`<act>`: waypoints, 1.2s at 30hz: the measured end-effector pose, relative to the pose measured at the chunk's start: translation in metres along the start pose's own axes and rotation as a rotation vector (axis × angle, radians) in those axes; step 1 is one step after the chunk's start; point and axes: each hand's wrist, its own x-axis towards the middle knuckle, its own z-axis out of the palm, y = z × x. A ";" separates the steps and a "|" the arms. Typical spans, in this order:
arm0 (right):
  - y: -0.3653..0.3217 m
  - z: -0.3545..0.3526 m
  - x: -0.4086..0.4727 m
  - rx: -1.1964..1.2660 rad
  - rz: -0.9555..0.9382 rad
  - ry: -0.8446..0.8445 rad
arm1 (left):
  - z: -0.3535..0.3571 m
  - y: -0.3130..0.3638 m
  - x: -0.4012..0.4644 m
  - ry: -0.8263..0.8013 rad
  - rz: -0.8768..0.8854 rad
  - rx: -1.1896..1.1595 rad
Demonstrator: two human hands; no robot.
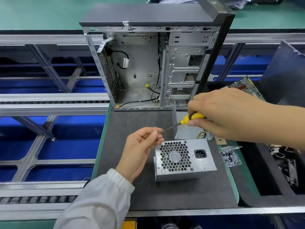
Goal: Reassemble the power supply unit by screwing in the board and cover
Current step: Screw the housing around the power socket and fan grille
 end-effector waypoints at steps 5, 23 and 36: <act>0.003 0.004 0.005 0.083 0.001 0.028 | 0.001 -0.003 -0.001 0.020 0.050 -0.002; 0.003 0.007 0.014 -0.228 -0.098 -0.110 | -0.016 -0.017 -0.005 0.065 -0.294 0.301; -0.009 0.009 0.029 -0.348 -0.172 -0.146 | -0.015 -0.016 -0.005 0.104 -0.286 0.227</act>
